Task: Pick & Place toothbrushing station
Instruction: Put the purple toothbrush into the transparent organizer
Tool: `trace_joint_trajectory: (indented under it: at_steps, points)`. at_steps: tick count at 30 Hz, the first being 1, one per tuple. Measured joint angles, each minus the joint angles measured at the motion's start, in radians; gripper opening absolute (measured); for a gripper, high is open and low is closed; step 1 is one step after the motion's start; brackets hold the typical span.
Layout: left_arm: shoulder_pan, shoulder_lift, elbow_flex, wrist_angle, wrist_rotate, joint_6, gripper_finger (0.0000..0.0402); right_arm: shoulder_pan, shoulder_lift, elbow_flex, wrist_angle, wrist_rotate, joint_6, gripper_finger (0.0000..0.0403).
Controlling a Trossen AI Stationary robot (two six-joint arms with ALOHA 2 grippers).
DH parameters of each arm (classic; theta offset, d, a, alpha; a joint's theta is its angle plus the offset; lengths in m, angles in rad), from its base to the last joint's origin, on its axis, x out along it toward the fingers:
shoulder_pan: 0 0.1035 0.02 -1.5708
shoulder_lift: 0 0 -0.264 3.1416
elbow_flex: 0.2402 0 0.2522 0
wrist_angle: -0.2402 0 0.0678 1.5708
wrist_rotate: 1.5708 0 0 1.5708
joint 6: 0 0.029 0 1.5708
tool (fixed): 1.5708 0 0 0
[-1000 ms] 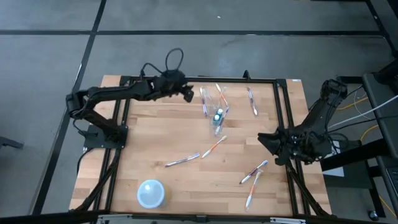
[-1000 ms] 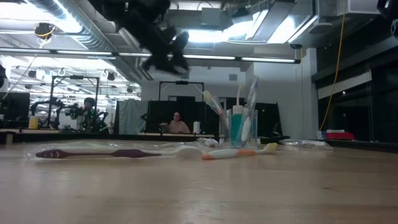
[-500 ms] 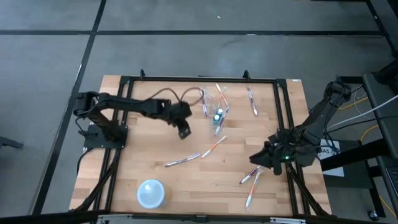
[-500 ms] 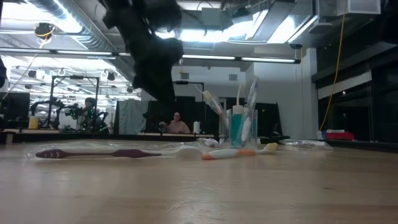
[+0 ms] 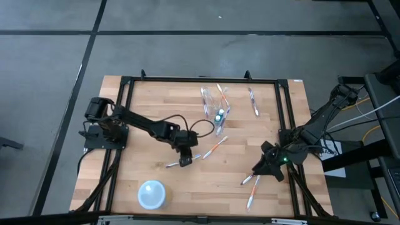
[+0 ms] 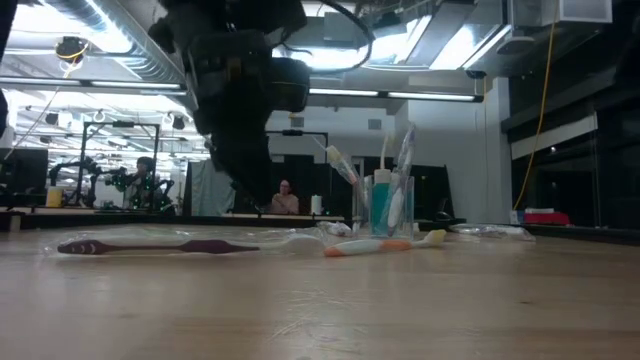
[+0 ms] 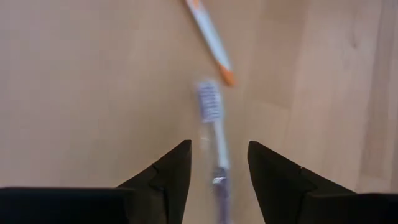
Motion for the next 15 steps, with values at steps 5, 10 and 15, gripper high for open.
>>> trace_joint_trajectory:
  at_steps: [5, 10, 15]
  points:
    - [-0.021, 0.043, 0.0, 0.029, 0.02, -0.032, 0.0148, 0.003, 0.0, 0.0, -0.018, -0.129, 0.035, 0.0142]
    - [-0.031, 0.086, 0.0, 0.055, -0.025, -0.048, 0.0147, 0.032, 0.0, 0.0, -0.038, -0.155, 0.051, 0.0142]
    - [-0.012, 0.128, 0.002, 0.101, -0.032, -0.112, 0.0132, 0.087, 0.0, 0.0, -0.051, -0.143, 0.104, 0.0142]
